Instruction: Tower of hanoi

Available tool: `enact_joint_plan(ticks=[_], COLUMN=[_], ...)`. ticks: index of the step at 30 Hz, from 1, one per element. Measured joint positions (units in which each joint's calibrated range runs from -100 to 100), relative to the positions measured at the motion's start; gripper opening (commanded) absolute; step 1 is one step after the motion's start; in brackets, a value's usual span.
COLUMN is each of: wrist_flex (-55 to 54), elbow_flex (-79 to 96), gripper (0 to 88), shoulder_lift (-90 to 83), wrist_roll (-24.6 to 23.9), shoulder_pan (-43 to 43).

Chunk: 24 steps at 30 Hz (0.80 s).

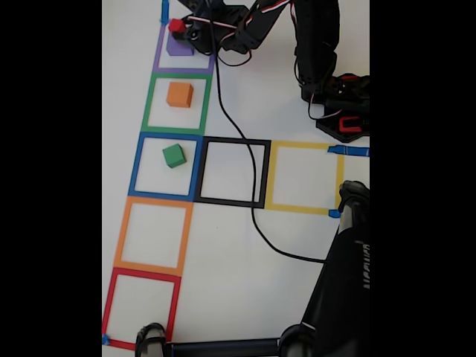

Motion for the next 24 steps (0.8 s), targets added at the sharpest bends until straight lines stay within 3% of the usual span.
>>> enact_joint_plan(ticks=[17,24], wrist_flex=[-6.9,-7.9], elbow_flex=[3.5,3.5], gripper=[6.1,13.4], shoulder_lift=[2.7,3.0], wrist_roll=[-0.2,-0.2], shoulder_pan=[-0.6,-1.1])
